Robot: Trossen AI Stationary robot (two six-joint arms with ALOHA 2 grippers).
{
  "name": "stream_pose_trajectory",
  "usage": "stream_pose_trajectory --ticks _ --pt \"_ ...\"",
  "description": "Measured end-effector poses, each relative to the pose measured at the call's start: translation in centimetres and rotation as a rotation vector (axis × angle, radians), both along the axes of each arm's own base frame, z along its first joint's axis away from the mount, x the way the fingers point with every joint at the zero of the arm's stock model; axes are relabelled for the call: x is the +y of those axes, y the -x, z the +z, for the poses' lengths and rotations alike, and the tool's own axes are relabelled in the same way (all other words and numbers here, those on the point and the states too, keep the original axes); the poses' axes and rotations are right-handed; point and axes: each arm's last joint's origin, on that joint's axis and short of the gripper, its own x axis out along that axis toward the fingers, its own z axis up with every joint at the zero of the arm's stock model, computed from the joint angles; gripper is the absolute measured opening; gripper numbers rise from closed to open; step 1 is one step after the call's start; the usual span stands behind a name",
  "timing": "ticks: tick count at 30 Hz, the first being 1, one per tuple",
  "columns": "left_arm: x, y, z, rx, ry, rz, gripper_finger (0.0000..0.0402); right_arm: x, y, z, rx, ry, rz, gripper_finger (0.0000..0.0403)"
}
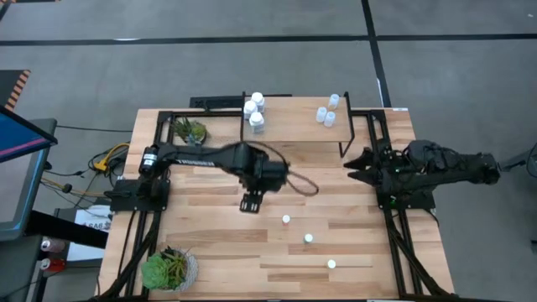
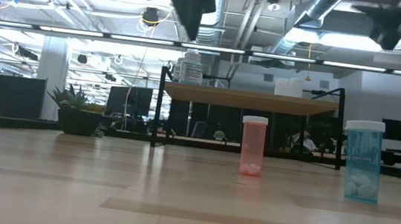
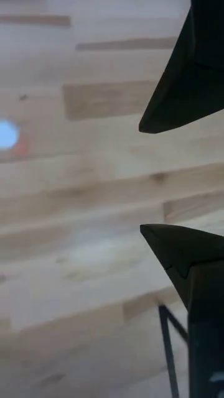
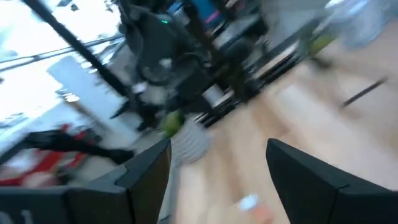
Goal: Pick and place medicine bottles onto shelf by color
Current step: Put the pink pill bottle on the shelf
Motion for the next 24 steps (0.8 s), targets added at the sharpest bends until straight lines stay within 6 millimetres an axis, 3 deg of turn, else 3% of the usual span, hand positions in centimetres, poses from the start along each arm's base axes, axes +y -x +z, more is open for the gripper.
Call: stream_pose_trajectory --ticks 4,7,14,19,24 --pt "-1.7 0.4 -0.4 0.028 0.002 -0.034 0.0238 1.2 -0.4 0.5 0.154 -0.211 0.093 0.0286" --pt "-2.9 0.5 -0.4 0.023 0.001 -0.067 0.0238 2.6 -0.9 -0.2 0.338 -0.325 0.182 0.0286" --pt "-4.0 1.2 -0.4 0.069 -0.009 -0.114 0.0238 7.5 -1.4 -0.8 0.728 -0.567 0.343 0.0285" --pt "-4.5 1.3 -0.4 0.074 -0.01 -0.111 0.0238 11.5 -1.4 -0.9 0.96 -0.595 0.309 0.0285" --pt "-4.9 1.3 -0.4 0.067 -0.008 -0.121 0.0238 15.6 -1.9 -1.7 1.088 -0.48 0.146 0.0285"
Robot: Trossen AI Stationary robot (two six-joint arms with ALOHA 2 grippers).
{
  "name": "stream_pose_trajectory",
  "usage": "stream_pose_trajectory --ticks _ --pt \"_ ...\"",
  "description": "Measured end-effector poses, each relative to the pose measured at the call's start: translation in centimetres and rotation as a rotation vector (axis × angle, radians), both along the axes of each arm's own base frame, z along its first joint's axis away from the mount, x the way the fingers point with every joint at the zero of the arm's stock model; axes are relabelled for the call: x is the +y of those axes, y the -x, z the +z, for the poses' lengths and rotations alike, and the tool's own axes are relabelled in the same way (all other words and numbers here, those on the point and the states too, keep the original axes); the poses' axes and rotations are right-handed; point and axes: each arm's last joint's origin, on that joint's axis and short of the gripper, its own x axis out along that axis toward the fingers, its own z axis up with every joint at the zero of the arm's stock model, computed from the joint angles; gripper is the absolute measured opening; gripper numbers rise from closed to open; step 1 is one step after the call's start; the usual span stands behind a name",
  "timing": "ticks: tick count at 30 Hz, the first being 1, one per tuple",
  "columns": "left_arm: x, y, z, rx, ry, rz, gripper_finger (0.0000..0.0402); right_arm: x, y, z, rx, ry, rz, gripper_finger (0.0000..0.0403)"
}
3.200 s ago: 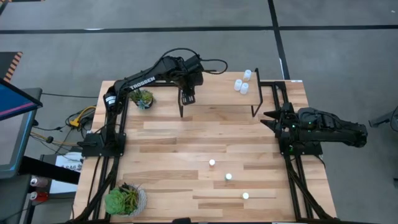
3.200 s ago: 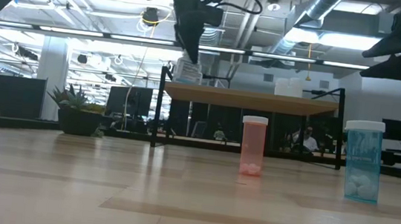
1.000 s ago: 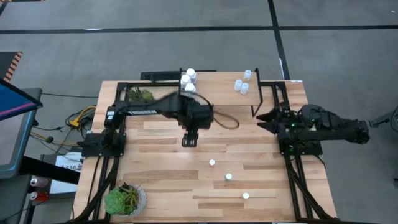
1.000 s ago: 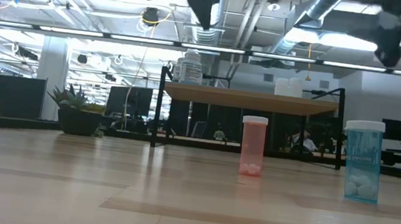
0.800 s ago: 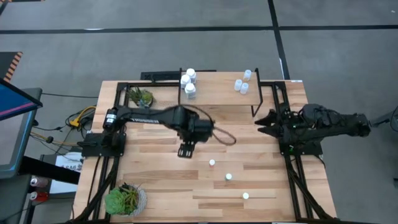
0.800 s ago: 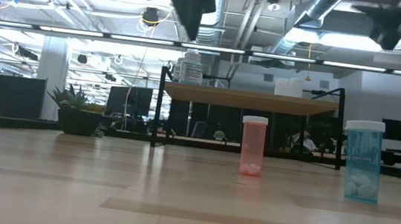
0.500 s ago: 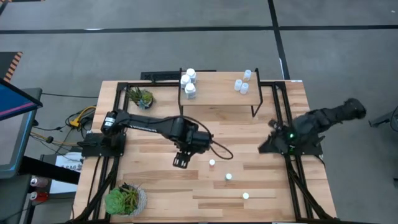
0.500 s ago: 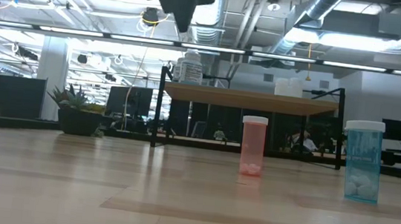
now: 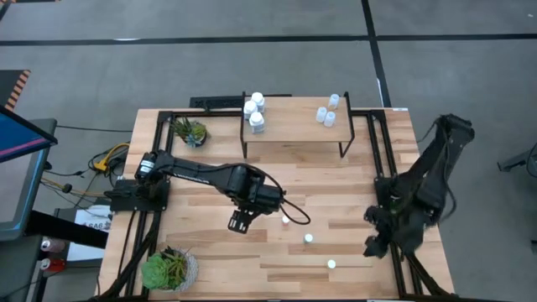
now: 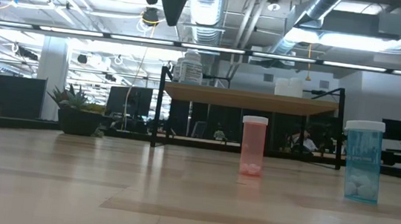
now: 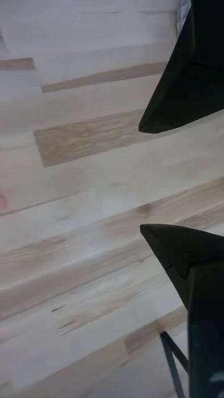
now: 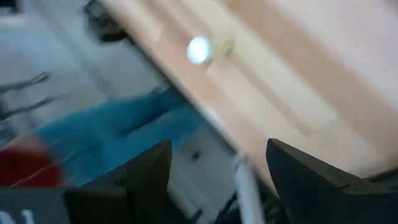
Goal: Pick and place medicine bottles onto shelf by color
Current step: Put the pink pill bottle on the shelf
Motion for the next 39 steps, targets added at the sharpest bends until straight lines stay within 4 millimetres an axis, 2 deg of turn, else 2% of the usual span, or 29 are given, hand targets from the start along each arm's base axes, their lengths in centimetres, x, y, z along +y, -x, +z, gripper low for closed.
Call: stream_pose_trajectory --ticks 5,9,11,15,20,27,30,39 --pt "-0.3 -0.4 0.1 -0.046 0.03 -0.038 0.0238 3.3 -1.1 -2.0 0.015 0.233 -0.036 0.0285" --pt "-0.9 -1.7 -0.2 -0.162 0.138 -0.139 0.0238 5.3 -1.8 -3.8 0.069 0.332 -0.014 0.0285" --pt "-1.1 -2.2 -1.0 -0.201 0.184 -0.187 0.0238 6.2 -2.0 -4.2 0.084 0.337 -0.004 0.0285" --pt "-0.8 -2.9 -3.8 -0.216 0.207 -0.214 0.0238 7.5 -2.1 -4.0 0.095 0.325 -0.003 0.0285" --pt "0.1 -3.8 -7.0 -0.289 0.185 -0.213 0.0238 7.8 -2.0 -4.0 0.119 0.339 -0.007 0.0285" --pt "0.8 -4.4 -10.0 -0.38 0.067 -0.193 0.0238 7.8 -2.0 -4.0 0.154 0.311 -0.033 0.0285" --pt "0.8 -4.3 -10.9 -0.398 0.07 -0.2 0.0238 7.8 -2.0 -4.0 0.174 0.297 -0.04 0.0285" --pt "1.1 -4.7 -11.8 -0.473 0.088 -0.215 0.0238 7.8 -2.0 -4.0 0.181 0.291 -0.045 0.0285"
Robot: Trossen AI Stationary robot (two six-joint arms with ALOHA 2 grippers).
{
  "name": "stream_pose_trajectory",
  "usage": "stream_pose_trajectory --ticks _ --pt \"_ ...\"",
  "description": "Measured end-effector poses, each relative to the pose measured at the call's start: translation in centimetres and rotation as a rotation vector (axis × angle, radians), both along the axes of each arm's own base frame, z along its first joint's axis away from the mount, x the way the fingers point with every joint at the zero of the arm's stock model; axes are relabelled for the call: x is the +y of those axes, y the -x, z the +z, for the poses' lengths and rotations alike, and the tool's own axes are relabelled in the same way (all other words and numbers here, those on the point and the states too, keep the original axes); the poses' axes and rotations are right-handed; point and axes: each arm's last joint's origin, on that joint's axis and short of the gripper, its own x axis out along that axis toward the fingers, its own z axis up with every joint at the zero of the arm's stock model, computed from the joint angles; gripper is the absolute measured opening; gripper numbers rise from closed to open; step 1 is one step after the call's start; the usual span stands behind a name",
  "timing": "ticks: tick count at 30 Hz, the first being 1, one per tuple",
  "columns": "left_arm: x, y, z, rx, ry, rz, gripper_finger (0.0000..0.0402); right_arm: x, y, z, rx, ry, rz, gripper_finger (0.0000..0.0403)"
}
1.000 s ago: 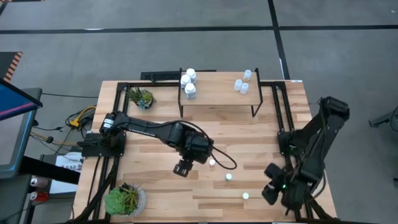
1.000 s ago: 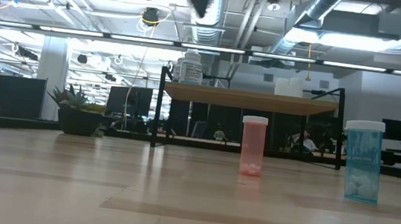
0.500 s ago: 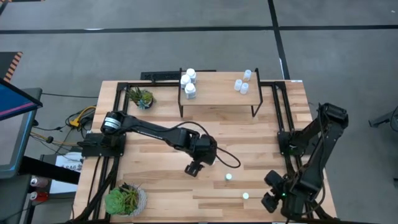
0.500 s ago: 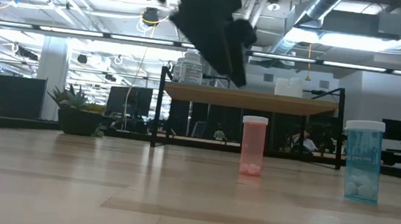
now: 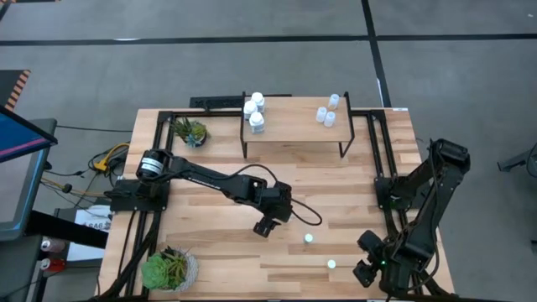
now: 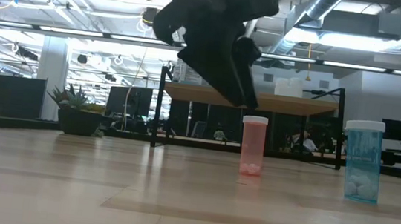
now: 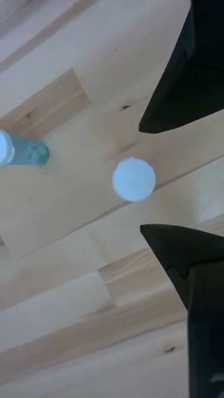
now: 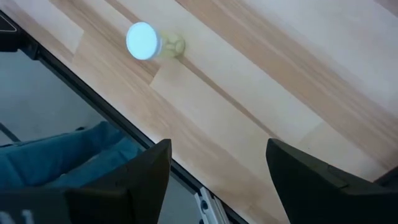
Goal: Pick and place medicine bottles onto shelf by color
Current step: Put the pink pill bottle on the shelf
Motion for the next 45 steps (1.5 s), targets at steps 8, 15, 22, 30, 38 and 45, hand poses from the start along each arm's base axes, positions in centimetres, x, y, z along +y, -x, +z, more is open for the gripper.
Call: stream_pose_trajectory --ticks 8,15,22,30,38,45 --pt "-0.1 0.1 -0.6 -0.008 0.013 0.007 0.0238 0.0 0.0 0.0 0.002 0.003 0.0 0.0285" --pt "0.1 -0.6 -1.5 -0.034 0.017 0.014 0.0238 0.0 0.0 0.0 0.001 0.003 0.001 0.0285" --pt "-0.1 -0.9 -3.0 0.004 0.027 0.035 0.0238 0.0 0.0 0.0 -0.001 -0.003 0.001 0.0285" --pt "0.1 -1.1 -2.9 -0.016 0.031 0.04 0.0237 0.0 0.0 0.0 0.0 -0.001 0.002 0.0285" --pt "0.1 -1.3 -2.7 -0.036 0.042 0.039 0.0168 0.0 0.0 0.0 0.0 -0.001 0.002 0.0285" --pt "0.2 -1.3 -2.7 -0.032 0.058 0.066 0.0081 0.0 0.0 0.0 0.002 0.003 0.002 0.0285"
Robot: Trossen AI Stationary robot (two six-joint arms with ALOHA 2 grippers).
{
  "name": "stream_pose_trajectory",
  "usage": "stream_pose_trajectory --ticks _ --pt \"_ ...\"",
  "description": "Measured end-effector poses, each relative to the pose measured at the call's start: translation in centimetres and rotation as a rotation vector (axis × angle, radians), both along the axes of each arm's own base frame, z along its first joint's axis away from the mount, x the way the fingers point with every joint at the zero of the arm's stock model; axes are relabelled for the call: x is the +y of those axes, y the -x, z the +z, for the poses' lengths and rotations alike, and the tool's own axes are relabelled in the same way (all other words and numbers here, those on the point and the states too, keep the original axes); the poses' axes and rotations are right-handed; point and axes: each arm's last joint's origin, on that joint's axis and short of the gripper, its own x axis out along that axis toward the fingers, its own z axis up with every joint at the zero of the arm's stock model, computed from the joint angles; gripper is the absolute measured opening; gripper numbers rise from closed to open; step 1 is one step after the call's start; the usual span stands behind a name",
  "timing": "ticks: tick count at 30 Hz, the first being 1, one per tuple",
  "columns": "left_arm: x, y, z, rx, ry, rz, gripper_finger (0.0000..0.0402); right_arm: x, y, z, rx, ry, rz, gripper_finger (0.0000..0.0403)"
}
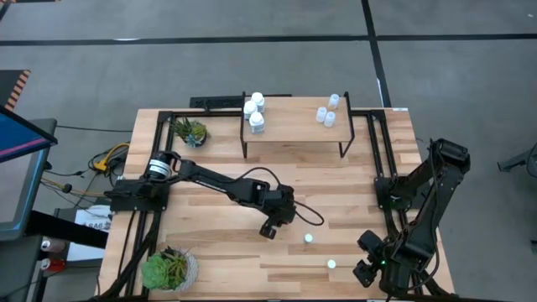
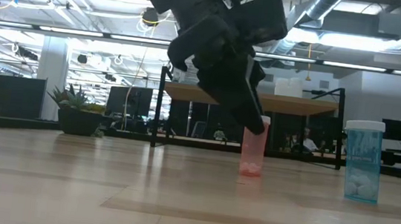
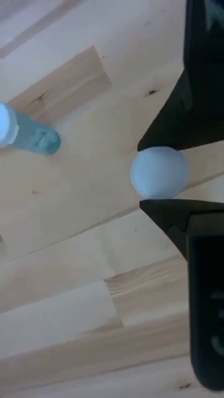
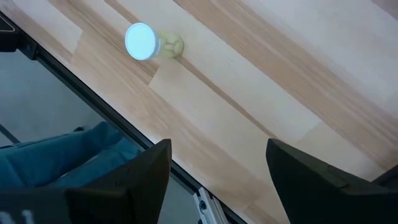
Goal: Pick and place medicine bottles onto shelf by color
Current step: Put the pink pill bottle on the shelf
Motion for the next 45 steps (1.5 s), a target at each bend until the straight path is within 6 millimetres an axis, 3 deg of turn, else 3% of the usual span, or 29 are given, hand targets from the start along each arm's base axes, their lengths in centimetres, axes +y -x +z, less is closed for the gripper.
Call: stream_pose_trajectory --ticks 4,10,17,22,27,32,39,45 --pt "0.5 -0.3 1.4 0.036 0.014 0.025 0.0073 0.0 0.0 0.0 0.0 0.0 0.0 0.0285" --pt "2.8 -1.5 6.6 0.029 -0.012 0.037 0.0101 0.0 0.0 0.0 0.0 0.0 0.0 0.0285" --pt "9.2 -2.0 13.3 -0.061 -0.092 0.067 0.0084 0.0 0.0 0.0 0.0 0.001 0.0 0.0285" --pt "14.8 -1.4 15.9 -0.126 -0.146 0.162 0.0084 0.0 0.0 0.0 0.0 0.001 0.0 0.0285" --pt "19.4 -0.4 16.6 -0.144 -0.176 0.25 0.0096 0.0 0.0 0.0 0.0 0.001 0.0 0.0285" --pt "22.7 0.7 16.6 -0.135 -0.181 0.325 0.0093 0.0 0.0 0.0 0.0 0.001 0.0 0.0285" --pt "25.6 1.7 16.5 -0.136 -0.167 0.375 0.0093 -0.1 0.1 0.0 0.007 0.014 -0.001 0.0285" --pt "27.5 1.1 14.3 -0.115 -0.145 0.386 0.0094 -0.1 0.1 0.0 0.01 0.006 -0.028 0.0285"
